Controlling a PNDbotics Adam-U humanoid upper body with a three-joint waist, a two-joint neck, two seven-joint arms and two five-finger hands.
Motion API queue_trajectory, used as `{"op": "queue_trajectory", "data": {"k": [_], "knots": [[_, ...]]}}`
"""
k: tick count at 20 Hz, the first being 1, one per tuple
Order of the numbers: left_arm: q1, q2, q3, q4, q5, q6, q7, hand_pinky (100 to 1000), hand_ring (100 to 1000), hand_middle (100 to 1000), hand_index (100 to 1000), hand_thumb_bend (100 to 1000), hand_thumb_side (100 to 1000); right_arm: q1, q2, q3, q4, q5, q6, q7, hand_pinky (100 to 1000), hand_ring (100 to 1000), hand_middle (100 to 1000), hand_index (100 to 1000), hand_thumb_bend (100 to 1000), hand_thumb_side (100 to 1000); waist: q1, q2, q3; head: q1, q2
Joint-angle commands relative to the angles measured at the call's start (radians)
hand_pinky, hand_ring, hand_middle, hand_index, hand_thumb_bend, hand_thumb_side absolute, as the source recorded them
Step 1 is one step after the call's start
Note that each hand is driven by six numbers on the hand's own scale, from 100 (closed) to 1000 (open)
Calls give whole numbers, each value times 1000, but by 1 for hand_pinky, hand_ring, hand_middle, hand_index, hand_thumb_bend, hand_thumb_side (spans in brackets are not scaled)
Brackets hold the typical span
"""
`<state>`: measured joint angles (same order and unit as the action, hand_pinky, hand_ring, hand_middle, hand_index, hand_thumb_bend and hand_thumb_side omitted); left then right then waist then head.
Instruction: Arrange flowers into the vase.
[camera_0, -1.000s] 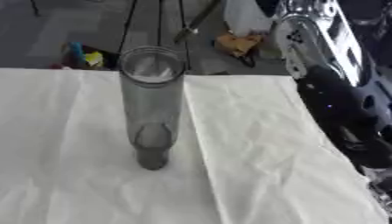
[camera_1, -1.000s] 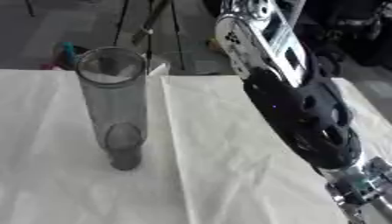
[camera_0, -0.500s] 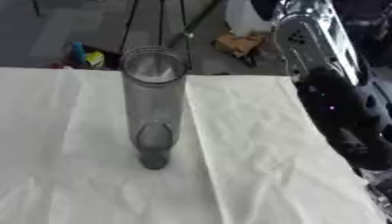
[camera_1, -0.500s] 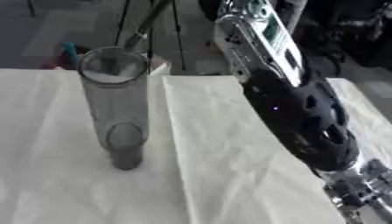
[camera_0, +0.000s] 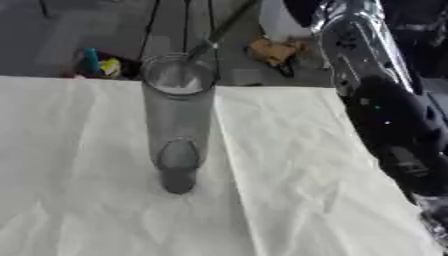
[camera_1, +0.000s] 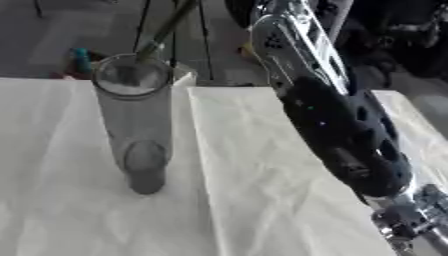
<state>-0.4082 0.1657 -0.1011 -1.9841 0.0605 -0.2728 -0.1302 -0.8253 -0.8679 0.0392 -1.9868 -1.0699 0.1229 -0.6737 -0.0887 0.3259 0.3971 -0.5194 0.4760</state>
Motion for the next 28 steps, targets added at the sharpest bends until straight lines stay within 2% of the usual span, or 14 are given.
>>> {"op": "queue_trajectory", "data": {"k": [1, 18, 19, 20, 22, 28], "knots": [[-16, 2, -7, -16, -3, -2, -2, 560, 575, 794, 901, 100, 1000, -5, -36, -17, -13, -17, -3, 4, 100, 100, 100, 100, 256, 418, -12, -16, 2, 3, -12], [-29, -9, -8, -16, -13, -2, -9, 559, 574, 797, 901, 100, 1000, 19, -38, 9, -13, 56, 5, 62, 100, 100, 100, 100, 324, 419, -23, 24, 13, -12, -39], [-30, -10, -8, -16, -13, -2, -10, 559, 574, 797, 901, 100, 1000, 20, -39, 11, -13, 60, 8, 66, 100, 100, 100, 100, 307, 387, -24, 26, 14, -13, -41], [-30, -10, -8, -16, -14, -2, -10, 559, 574, 797, 901, 100, 1000, 22, -40, 13, -13, 66, 11, 69, 100, 100, 100, 100, 345, 419, -26, 28, 14, -14, -42], [-32, -11, -9, -16, -14, -1, -11, 559, 574, 797, 901, 100, 1000, 26, -43, 18, -13, 78, 15, 82, 100, 100, 100, 100, 358, 422, -28, 31, 14, -15, -43], [-34, -13, -10, -16, -15, 0, -13, 559, 574, 798, 901, 100, 1000, 36, -48, 23, -13, 111, -6, 125, 100, 100, 100, 100, 364, 455, -32, 36, 17, -19, -51]]}}
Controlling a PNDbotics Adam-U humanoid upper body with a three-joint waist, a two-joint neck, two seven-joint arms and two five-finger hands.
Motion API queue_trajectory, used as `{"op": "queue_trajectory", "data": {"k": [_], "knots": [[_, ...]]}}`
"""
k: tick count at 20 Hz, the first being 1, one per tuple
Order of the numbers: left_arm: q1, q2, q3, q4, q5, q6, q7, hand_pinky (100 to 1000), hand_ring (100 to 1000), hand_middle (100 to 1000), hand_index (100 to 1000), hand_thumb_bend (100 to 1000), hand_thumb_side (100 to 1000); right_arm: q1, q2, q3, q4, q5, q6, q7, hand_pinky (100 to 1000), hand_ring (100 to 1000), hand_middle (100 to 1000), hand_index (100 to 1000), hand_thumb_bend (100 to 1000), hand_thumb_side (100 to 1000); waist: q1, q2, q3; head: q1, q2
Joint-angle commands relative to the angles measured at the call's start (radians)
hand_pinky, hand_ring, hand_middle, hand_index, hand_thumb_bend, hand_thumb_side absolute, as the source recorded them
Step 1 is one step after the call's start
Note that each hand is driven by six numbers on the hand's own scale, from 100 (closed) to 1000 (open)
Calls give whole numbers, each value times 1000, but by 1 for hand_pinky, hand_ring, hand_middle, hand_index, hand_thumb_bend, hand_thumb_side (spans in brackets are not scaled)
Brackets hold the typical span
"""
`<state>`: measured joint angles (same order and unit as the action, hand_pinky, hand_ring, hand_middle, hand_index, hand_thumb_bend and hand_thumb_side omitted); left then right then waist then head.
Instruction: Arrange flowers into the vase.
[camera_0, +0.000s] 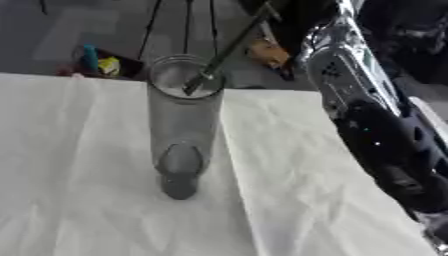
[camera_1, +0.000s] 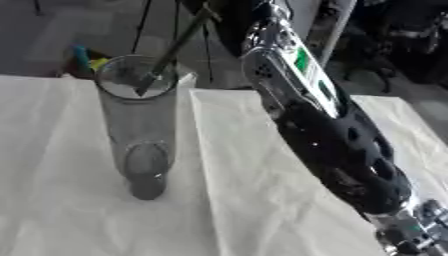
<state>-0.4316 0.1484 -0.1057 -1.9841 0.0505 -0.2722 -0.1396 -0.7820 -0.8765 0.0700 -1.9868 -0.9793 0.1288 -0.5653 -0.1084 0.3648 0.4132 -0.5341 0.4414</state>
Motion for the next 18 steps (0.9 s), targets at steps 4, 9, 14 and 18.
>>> {"op": "queue_trajectory", "data": {"k": [4, 9, 14, 18], "knots": [[-11, 4, -5, -16, -5, 0, -4, 559, 574, 798, 902, 100, 1000, 0, -42, -5, -9, 50, -25, 35, 100, 100, 100, 100, 379, 506, -14, -1, 1, -4, -21], [-13, 3, -6, -16, -3, 0, -5, 559, 574, 799, 902, 100, 1000, 3, -44, -1, -8, 76, -33, 64, 100, 100, 100, 100, 371, 587, -14, 0, 2, -9, -23], [-15, 2, -6, -16, -2, 1, -5, 559, 574, 799, 903, 100, 1000, 7, -46, 1, 4, 103, -43, 107, 100, 108, 100, 100, 453, 686, -16, 1, 5, -12, -25], [-17, 1, -7, -16, -1, 2, -8, 559, 574, 799, 904, 100, 1000, 11, -49, 1, 21, 114, -53, 135, 100, 152, 100, 100, 409, 723, -19, 3, 8, -20, -28]]}}
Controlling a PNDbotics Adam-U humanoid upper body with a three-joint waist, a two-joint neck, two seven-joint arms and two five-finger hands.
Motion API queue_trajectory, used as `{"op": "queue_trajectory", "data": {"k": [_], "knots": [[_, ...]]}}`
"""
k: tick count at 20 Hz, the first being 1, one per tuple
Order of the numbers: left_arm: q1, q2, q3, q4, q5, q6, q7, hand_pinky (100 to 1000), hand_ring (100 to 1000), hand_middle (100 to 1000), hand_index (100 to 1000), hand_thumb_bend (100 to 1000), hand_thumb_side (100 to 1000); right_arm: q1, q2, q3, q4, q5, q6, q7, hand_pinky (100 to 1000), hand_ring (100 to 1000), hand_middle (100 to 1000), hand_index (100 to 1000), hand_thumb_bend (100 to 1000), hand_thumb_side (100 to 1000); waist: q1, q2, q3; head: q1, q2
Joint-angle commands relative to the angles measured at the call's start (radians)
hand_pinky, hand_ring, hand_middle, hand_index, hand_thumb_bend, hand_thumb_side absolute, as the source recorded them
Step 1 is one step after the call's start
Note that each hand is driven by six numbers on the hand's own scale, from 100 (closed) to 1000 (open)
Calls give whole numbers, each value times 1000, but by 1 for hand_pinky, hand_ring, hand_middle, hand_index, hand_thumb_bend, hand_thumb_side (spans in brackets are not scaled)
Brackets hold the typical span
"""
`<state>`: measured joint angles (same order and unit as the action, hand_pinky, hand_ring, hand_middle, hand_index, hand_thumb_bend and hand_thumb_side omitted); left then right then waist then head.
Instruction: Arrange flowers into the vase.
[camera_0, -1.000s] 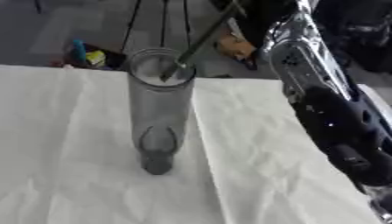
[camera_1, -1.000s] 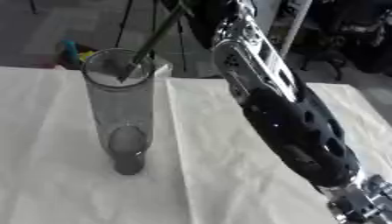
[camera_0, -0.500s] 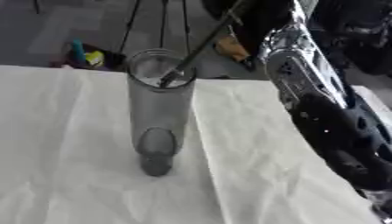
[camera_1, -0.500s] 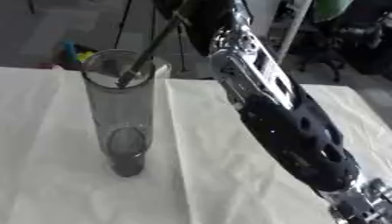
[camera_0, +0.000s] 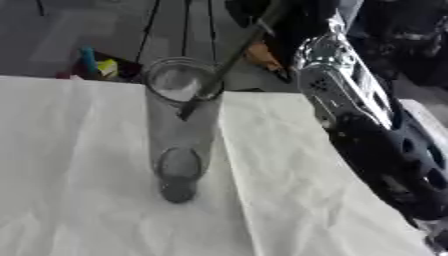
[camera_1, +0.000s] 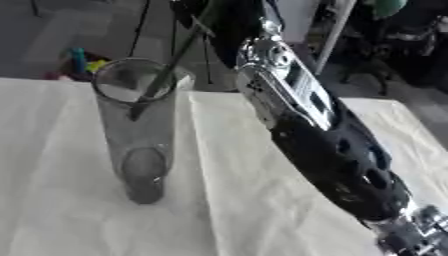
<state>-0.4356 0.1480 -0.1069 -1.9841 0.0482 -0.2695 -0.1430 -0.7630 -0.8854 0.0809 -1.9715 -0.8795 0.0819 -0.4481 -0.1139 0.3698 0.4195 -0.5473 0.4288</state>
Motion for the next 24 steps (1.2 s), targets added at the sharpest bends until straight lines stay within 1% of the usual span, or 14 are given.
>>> {"op": "queue_trajectory", "data": {"k": [1, 2, 5, 9, 10, 12, 14, 17, 20, 24], "knots": [[-12, 1, -6, -16, 1, 0, -5, 559, 574, 800, 904, 100, 1000, -7, -42, -10, 7, 17, -8, 24, 100, 163, 100, 107, 396, 719, -14, -2, 2, -7, -17], [-12, 1, -5, -16, 0, 0, -5, 559, 574, 800, 904, 100, 1000, -6, -43, -11, 9, 21, -10, 29, 100, 163, 100, 107, 396, 719, -15, -1, 2, -8, -18], [-11, 0, -4, -16, -2, 1, -5, 559, 568, 800, 904, 100, 1000, -1, -47, -15, 13, 39, -24, 41, 100, 203, 100, 136, 362, 707, -18, 1, 4, -10, -21], [-13, -1, -4, -16, -3, 1, -6, 558, 565, 799, 904, 100, 1000, 5, -51, -18, 27, 85, -49, 47, 100, 234, 100, 153, 357, 706, -19, 5, 5, -16, -32], [-13, -1, -4, -16, -4, 1, -7, 558, 564, 798, 903, 100, 1000, 6, -52, -19, 32, 99, -57, 45, 102, 243, 100, 157, 344, 709, -19, 6, 5, -18, -34], [-14, -3, -4, -16, -4, 1, -8, 558, 564, 798, 903, 100, 1000, 9, -54, -20, 43, 125, -73, 38, 105, 247, 100, 160, 355, 721, -18, 9, 6, -21, -37], [-14, -4, -4, -16, -5, 1, -9, 558, 564, 797, 903, 100, 1000, 11, -57, -21, 52, 151, -90, 31, 113, 263, 100, 170, 353, 752, -18, 12, 5, -22, -40], [-15, -5, -5, -16, -6, 1, -11, 558, 564, 796, 903, 100, 1000, 14, -60, -16, 61, 184, -105, 27, 117, 277, 100, 185, 367, 766, -18, 15, 6, -23, -43], [-15, -5, -4, -16, -6, 2, -12, 558, 564, 796, 903, 100, 1000, 18, -63, -11, 67, 206, -94, 40, 118, 297, 100, 200, 388, 763, -18, 17, 5, -22, -44], [-14, -5, -3, -16, -8, 3, -12, 557, 564, 797, 903, 100, 1000, 23, -65, -8, 67, 237, -40, 62, 124, 316, 100, 213, 390, 749, -19, 18, 5, -20, -44]]}}
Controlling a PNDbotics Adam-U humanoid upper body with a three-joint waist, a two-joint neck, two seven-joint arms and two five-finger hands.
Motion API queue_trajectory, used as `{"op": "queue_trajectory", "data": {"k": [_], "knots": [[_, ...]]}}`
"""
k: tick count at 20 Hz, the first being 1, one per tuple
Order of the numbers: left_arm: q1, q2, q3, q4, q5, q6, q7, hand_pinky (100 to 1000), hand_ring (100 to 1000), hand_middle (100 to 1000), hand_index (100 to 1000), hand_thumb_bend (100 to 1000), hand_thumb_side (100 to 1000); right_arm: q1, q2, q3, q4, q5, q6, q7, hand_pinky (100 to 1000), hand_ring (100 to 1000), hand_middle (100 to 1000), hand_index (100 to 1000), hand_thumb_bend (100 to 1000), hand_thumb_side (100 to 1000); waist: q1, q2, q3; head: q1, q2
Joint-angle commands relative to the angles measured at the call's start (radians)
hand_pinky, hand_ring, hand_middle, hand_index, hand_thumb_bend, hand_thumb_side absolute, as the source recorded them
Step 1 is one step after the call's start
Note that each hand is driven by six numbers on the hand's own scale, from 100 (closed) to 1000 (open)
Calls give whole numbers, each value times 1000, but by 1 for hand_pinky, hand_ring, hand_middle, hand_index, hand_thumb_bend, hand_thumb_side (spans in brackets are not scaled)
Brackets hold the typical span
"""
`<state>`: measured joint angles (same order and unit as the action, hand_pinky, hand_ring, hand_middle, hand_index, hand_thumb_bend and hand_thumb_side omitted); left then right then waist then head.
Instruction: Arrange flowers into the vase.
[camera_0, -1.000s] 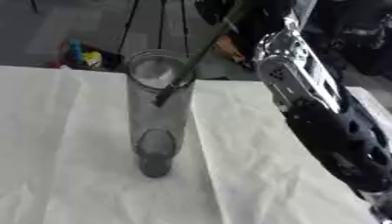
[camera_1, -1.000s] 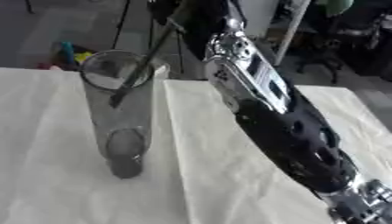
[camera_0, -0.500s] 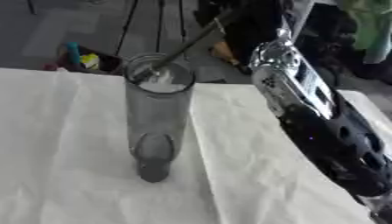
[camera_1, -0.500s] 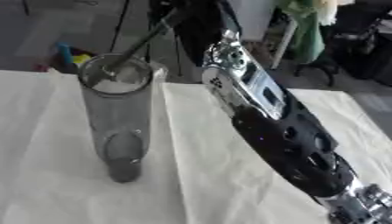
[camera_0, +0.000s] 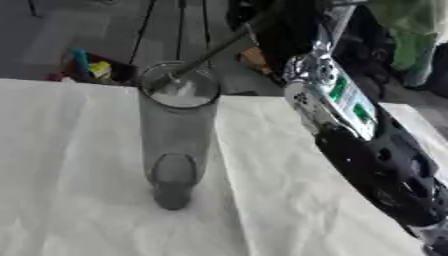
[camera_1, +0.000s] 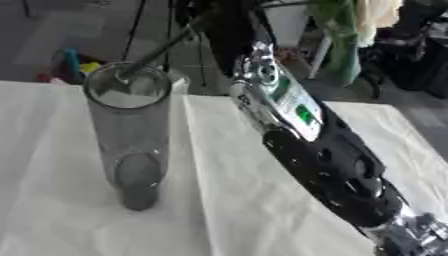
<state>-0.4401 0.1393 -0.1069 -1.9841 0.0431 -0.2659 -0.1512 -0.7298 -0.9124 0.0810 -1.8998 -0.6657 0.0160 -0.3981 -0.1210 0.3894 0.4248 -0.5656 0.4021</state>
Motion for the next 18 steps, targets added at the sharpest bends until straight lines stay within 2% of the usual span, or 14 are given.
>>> {"op": "queue_trajectory", "data": {"k": [1, 7, 10, 15, 18], "knots": [[-10, 4, -3, -16, -3, 0, -4, 557, 564, 797, 903, 100, 1000, -7, -39, -7, -6, 31, 45, 21, 133, 335, 100, 221, 386, 738, -13, -1, 0, -1, -18], [-10, 3, -3, -16, -4, 1, -5, 557, 564, 798, 904, 100, 1000, 3, -43, -11, -21, 87, 140, 77, 141, 358, 100, 234, 379, 752, -14, 0, 0, 0, -19], [-9, 2, -2, -16, -5, 3, -5, 557, 564, 798, 904, 100, 1000, 9, -48, -13, -34, 122, 189, 114, 138, 364, 100, 232, 416, 757, -15, 1, -2, 2, -18], [-10, 2, -1, -16, -6, 4, -5, 557, 564, 798, 904, 100, 1000, 15, -53, -25, -59, 189, 269, 177, 166, 405, 102, 237, 385, 804, -17, 0, -3, 5, -21], [-9, 2, -1, -16, -5, 4, -6, 557, 564, 799, 904, 100, 1000, 18, -56, -33, -73, 227, 293, 203, 212, 457, 147, 265, 360, 852, -17, -1, -4, 5, -21]]}}
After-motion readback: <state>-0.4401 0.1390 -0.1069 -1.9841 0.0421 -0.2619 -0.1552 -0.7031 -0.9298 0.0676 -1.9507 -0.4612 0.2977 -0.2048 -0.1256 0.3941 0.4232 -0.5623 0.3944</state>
